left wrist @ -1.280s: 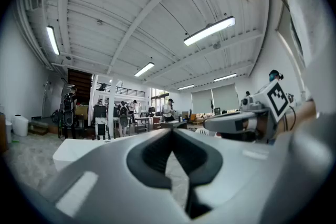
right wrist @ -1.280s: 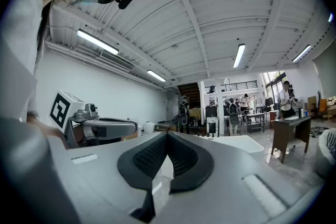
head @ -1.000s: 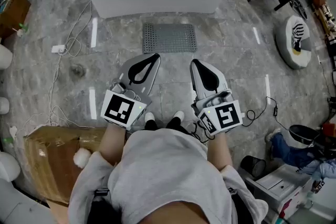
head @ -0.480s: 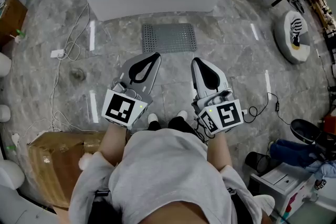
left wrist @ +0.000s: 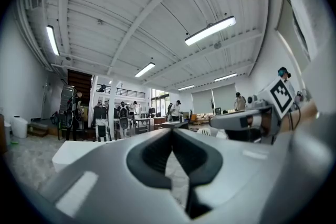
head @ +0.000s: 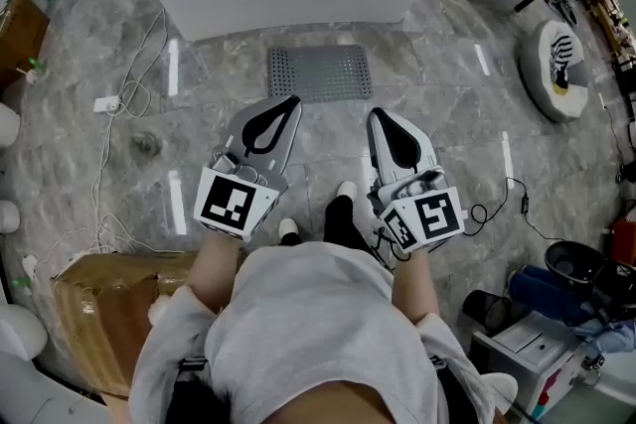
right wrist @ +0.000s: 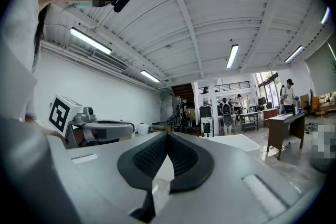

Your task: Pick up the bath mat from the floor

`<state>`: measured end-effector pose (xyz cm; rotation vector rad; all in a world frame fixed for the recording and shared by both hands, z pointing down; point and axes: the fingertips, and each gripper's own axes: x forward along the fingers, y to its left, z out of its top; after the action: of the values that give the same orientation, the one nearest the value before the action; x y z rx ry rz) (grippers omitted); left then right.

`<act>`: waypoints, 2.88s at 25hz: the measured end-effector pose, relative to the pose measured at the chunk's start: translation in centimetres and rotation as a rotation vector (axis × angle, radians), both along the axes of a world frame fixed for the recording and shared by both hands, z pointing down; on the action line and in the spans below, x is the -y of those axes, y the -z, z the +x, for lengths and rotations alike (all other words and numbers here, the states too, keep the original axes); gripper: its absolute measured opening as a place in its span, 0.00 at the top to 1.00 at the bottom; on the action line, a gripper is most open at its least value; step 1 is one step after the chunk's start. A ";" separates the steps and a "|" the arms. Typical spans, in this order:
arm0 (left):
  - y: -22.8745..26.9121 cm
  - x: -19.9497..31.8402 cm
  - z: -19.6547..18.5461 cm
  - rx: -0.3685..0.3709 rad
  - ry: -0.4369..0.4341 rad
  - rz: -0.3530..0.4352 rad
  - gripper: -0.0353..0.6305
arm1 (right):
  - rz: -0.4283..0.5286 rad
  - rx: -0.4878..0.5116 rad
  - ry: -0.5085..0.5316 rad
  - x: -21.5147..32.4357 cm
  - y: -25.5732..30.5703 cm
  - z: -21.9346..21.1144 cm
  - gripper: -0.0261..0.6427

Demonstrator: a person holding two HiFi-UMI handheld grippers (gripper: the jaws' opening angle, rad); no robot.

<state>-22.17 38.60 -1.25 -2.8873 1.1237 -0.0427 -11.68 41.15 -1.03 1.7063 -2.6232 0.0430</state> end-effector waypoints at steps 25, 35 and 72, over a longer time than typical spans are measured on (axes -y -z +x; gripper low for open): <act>0.3 12.4 14.6 -0.034 0.175 0.033 0.95 | 0.001 -0.007 0.180 14.0 -0.4 15.0 0.96; -0.4 13.5 17.1 -0.026 0.228 0.034 0.95 | -0.009 0.007 0.211 15.5 -1.7 18.5 0.96; -2.0 40.6 13.6 0.007 0.138 -0.005 0.95 | -0.044 0.021 0.086 41.5 -2.4 16.3 0.96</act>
<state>-8.55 -1.96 0.75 -2.8066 1.3220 -0.0596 4.63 -0.35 1.39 1.5874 -2.6859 0.1173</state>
